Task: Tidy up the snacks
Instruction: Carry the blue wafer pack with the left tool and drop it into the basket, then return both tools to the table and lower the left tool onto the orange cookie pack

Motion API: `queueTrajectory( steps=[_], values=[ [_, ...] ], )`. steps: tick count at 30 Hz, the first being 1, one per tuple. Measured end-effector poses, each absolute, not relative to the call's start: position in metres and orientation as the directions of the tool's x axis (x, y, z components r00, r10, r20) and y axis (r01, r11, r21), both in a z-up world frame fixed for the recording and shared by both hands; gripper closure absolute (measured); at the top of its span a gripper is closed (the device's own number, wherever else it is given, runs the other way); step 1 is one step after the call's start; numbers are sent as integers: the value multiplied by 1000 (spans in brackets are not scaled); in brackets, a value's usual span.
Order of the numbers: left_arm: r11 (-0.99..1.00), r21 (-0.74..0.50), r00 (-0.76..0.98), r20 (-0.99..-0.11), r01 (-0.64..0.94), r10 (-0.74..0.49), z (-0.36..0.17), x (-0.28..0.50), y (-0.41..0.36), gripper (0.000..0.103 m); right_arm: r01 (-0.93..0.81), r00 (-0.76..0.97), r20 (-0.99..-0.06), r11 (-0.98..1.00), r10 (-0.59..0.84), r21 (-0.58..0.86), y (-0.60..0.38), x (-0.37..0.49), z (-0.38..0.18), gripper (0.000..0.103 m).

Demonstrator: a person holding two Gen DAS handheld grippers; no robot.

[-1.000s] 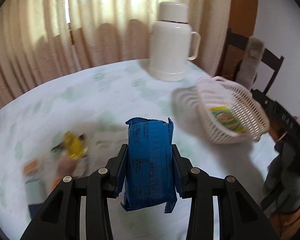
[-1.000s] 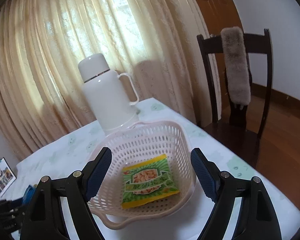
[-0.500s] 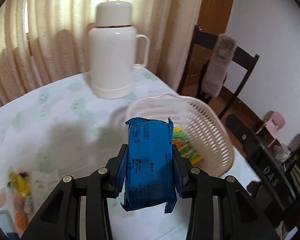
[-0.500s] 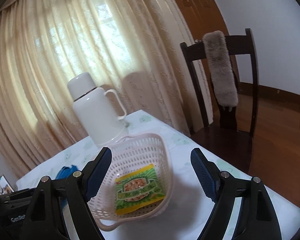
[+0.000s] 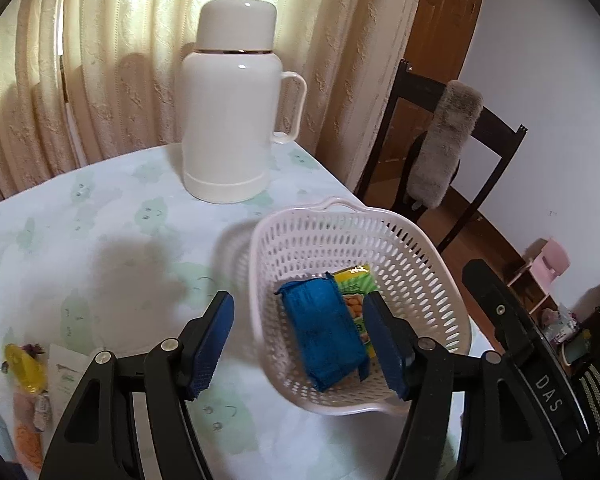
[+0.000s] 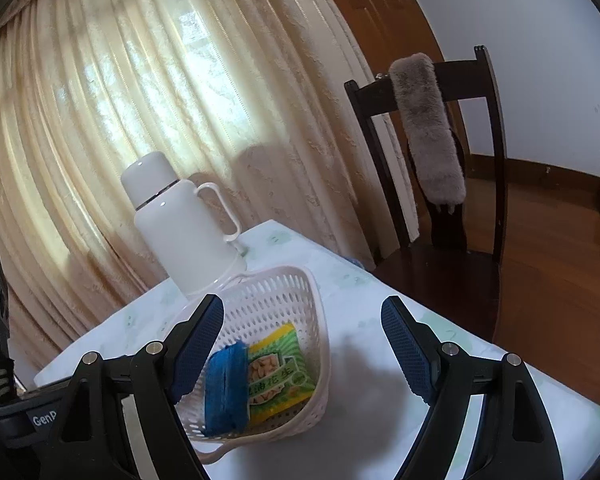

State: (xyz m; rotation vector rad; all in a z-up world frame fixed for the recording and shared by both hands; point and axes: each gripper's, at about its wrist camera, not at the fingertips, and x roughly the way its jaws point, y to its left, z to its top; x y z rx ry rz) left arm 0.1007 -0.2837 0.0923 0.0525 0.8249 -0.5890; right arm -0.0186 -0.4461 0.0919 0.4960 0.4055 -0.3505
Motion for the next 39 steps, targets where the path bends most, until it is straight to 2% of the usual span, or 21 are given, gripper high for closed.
queueTrajectory(
  steps=[16,24,39],
  values=[
    [915,-76,646,-686,395,-336,99,88,-223,32,300,901,-392,919,-185,256,-402,-18,97,21],
    [953,-54,686,-682,297,-253,101,85,-170,31,244,909,-388,950,-153,195,-382,-14,94,21],
    [992,-35,682,-723,123,-110,75,81,-73,31,246,909,-367,965,-196,93,-361,-14,92,21]
  ],
)
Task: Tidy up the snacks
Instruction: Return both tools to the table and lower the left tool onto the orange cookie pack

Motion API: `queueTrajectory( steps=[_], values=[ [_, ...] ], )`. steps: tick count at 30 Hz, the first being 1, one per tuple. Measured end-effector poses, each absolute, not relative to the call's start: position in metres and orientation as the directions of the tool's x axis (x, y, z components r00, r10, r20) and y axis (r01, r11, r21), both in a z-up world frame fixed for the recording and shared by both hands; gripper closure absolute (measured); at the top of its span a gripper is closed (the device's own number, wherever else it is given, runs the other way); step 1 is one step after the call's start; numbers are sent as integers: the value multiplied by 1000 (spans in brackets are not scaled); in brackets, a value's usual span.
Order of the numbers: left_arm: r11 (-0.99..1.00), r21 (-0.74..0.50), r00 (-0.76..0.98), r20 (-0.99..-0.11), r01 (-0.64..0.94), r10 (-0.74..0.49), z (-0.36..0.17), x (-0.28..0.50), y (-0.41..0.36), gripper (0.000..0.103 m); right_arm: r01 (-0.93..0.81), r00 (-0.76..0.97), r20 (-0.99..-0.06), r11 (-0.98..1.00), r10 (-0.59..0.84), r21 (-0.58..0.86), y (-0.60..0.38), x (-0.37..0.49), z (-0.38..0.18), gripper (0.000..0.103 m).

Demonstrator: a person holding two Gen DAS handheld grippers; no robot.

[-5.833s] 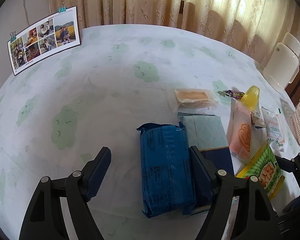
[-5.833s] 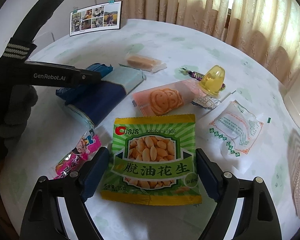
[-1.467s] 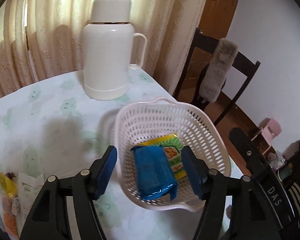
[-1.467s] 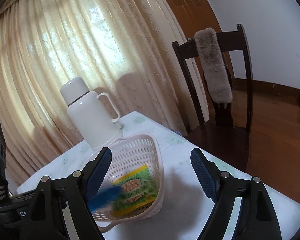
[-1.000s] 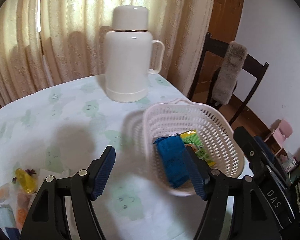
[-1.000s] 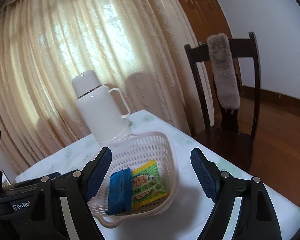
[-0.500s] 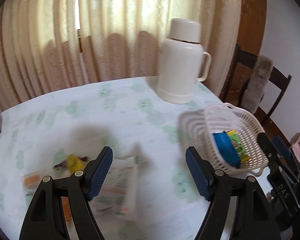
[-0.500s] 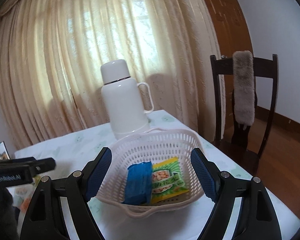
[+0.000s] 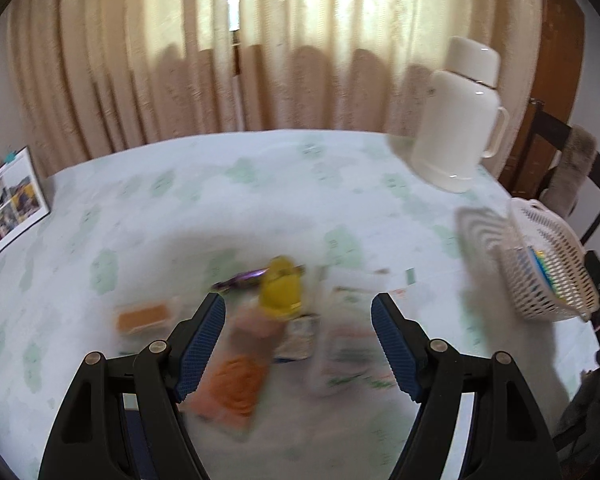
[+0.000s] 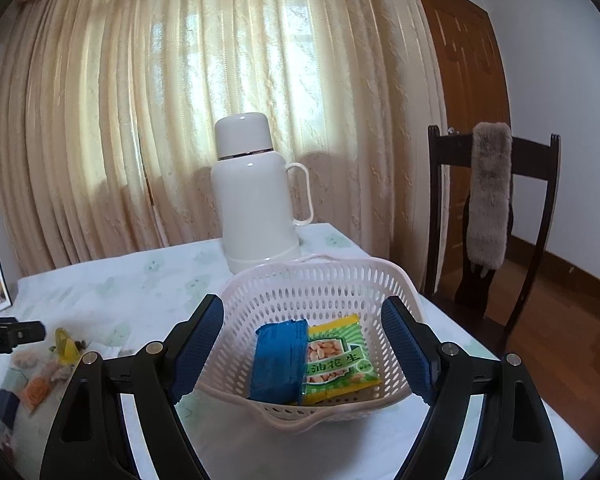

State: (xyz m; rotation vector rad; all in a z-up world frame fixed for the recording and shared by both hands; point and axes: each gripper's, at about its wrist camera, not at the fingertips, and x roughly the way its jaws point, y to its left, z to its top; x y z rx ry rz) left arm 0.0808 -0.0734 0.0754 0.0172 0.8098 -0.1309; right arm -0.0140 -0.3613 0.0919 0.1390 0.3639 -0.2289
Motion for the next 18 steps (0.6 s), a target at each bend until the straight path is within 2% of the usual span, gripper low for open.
queueTrajectory(
  steps=[11,14,16,18],
  values=[
    [996,-9,615,-786,87,-60,35,82,-38,31,164,920,-363,986,-150,8,-324,-17,89,21],
    [995,2,603,-796,96,-57,26,84,-39,35,135,921,-370,991,-121,12,-315,-19,88,21],
    [995,4,592,-804,98,-56,22,87,-39,42,110,922,-373,994,-100,7,-307,-21,87,21],
    [994,4,582,-811,110,-61,19,91,-40,43,79,923,-378,997,-74,-2,-297,-23,85,21]
  ],
)
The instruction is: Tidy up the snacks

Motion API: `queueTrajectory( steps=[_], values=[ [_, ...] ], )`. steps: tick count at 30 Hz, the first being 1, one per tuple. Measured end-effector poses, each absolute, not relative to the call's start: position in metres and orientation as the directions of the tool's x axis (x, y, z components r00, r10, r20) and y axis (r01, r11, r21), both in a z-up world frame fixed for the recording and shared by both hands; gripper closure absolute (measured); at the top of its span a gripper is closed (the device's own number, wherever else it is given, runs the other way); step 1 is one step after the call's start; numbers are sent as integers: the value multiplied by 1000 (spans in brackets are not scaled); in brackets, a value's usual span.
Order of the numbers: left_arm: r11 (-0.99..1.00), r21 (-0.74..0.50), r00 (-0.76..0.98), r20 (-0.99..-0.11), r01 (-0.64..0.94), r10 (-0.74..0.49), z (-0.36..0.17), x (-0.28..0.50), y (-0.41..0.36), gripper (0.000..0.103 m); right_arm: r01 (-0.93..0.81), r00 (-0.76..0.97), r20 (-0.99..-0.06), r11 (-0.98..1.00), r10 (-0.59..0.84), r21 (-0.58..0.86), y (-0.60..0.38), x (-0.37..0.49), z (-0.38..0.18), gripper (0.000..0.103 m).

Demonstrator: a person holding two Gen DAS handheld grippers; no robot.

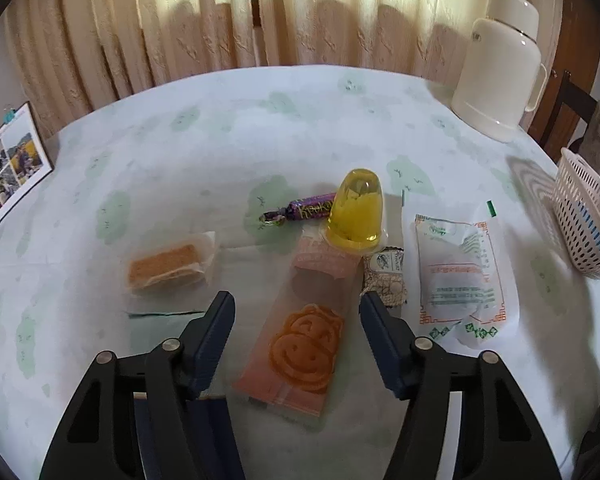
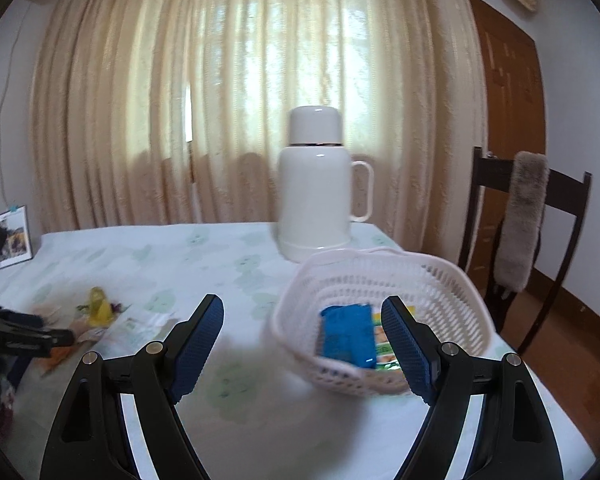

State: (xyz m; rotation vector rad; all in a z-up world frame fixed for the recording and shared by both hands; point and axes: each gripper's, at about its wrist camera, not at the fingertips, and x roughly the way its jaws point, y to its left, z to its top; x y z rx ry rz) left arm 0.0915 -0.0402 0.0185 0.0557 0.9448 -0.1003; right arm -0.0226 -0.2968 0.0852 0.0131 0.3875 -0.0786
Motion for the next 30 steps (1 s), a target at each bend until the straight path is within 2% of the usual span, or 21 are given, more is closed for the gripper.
queueTrajectory(
  steps=[3,6,9,16,17,18,19,22,30],
  values=[
    [992,23,577,-815,122,-52,17,97,-42,44,31,920,-389,999,-37,-22,-283,-24,83,21],
    [991,31,562,-826,132,-49,14,103,-45,54,-6,918,-396,1000,-3,-23,-275,-26,82,21],
    [988,30,550,-833,154,-61,12,103,-47,58,-34,912,-410,999,25,-16,-270,-26,81,21],
    [986,19,533,-843,164,-72,9,106,-46,56,-90,896,-438,996,73,-19,-254,-24,80,21],
    [986,22,533,-843,166,-71,10,106,-47,57,-98,892,-444,995,81,-15,-253,-23,80,21],
    [985,21,532,-844,169,-73,10,105,-47,64,-108,887,-452,994,92,-9,-251,-22,79,21],
    [985,23,531,-844,172,-73,11,104,-48,69,-125,877,-467,992,112,2,-248,-20,78,21],
    [986,18,533,-842,169,-76,13,101,-46,73,-166,851,-503,986,154,20,-241,-15,75,21],
    [986,-26,591,-798,163,-119,39,86,-36,74,-259,728,-636,962,255,89,-214,10,60,21]
  ],
)
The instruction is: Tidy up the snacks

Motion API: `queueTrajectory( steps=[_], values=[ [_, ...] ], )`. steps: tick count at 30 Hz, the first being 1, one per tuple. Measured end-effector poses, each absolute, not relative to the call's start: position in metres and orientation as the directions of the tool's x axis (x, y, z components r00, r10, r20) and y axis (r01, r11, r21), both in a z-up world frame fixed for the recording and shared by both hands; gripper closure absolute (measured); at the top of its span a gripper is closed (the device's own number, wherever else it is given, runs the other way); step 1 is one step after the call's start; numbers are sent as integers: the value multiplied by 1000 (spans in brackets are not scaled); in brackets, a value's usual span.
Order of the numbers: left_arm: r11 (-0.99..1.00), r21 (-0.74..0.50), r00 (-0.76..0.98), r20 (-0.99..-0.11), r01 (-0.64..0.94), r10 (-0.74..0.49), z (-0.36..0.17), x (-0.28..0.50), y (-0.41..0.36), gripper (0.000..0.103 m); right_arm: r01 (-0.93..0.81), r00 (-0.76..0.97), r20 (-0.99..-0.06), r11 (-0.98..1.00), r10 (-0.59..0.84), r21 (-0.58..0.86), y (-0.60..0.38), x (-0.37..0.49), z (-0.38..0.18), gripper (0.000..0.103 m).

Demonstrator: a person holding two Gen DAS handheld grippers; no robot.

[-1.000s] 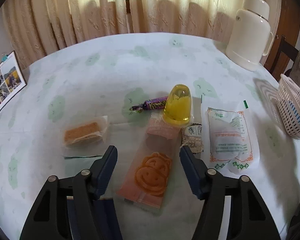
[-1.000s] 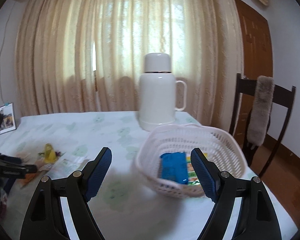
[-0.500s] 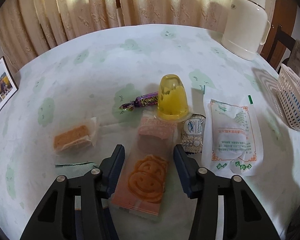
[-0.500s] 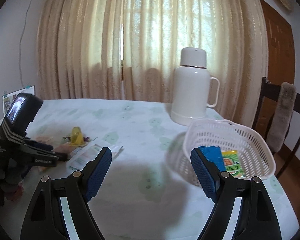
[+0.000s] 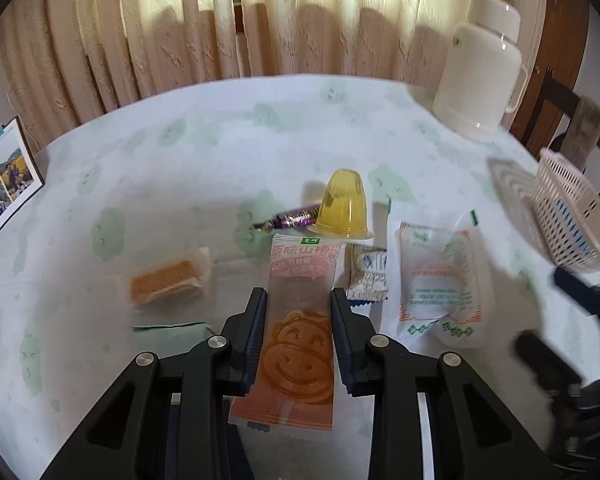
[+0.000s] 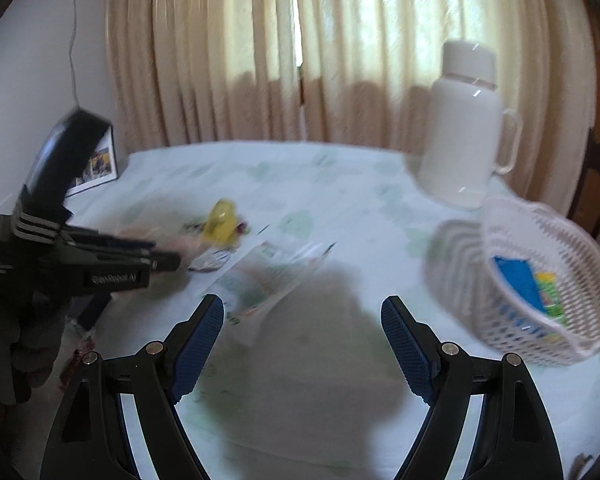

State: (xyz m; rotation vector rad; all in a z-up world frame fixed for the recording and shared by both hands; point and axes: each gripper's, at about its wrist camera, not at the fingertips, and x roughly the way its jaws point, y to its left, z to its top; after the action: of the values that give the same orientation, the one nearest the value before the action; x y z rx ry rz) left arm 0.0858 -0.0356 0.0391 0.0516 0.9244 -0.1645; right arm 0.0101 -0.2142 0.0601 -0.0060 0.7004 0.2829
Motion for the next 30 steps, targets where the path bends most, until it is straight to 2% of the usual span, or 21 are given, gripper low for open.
queueTrajectory(
  steps=[5,12,21,23,25,28,30],
  values=[
    [985,-65,627,-765,159,-151,57,76,-26,74,-270,639,-709,950,300,158,-202,35,50,21],
    [984,-99,656,-735,149,-173,73,68,-17,74,-266,564,-784,956,258,123,-174,69,34,21],
    [984,-123,658,-731,130,-178,75,66,-11,74,-236,552,-815,970,177,51,-156,94,24,22],
    [984,-123,658,-731,131,-179,75,66,-11,74,-238,558,-812,970,172,42,-157,94,24,30],
    [984,-123,658,-731,131,-179,75,66,-11,74,-232,576,-804,973,150,16,-158,91,25,49],
    [984,-122,657,-733,130,-178,75,66,-11,74,-224,586,-792,974,169,43,-166,89,26,55],
    [984,-122,654,-735,130,-177,74,66,-11,74,-223,592,-784,973,186,63,-171,87,27,56]
  ],
)
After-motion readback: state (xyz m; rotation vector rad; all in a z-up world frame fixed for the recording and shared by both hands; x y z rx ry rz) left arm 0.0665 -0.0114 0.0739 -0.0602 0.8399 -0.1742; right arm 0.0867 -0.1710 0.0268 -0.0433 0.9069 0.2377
